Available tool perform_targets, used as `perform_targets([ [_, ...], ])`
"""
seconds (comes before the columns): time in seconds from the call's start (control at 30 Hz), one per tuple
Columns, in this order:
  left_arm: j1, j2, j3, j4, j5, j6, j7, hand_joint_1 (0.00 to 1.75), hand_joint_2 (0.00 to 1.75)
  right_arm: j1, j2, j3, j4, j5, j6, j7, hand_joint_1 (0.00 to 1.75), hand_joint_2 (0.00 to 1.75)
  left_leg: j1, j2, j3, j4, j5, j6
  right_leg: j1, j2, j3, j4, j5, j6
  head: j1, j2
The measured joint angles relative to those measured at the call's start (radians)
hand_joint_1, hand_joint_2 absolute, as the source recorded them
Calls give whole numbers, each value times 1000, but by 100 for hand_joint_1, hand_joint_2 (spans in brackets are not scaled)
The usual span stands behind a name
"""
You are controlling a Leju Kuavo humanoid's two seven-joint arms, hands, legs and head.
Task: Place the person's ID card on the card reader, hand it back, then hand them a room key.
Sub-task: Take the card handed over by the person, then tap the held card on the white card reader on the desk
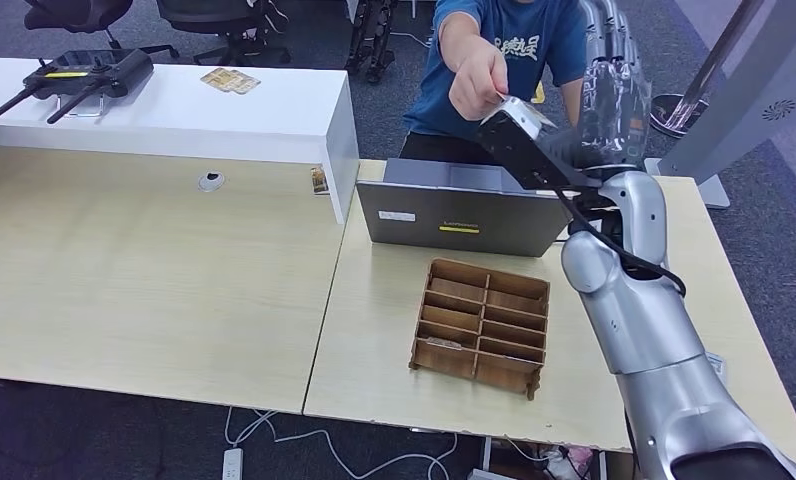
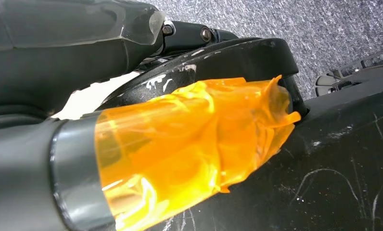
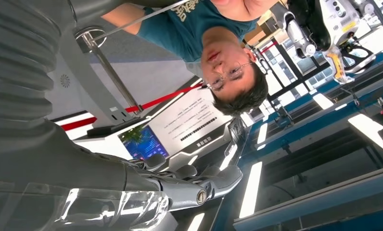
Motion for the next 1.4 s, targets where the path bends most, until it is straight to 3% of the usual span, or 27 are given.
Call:
perform_targets([
  [0.23,0,0,0,0,0,-1,0,0,0,0,-1,6,2,0,0,0,0,175,0,0,0,0,0,0,0,0,0,0,0,0,0,0],
  [0.37,0,0,0,0,0,-1,0,0,0,0,-2,7,3,0,0,0,175,175,0,0,0,0,0,0,0,0,0,0,0,0,0,0],
  [1.4,-1,1,0,0,20,-2,-2,0,0,0,-3,39,13,-1,7,-13,175,175,0,0,0,0,0,0,0,0,0,0,0,0,0,0],
])
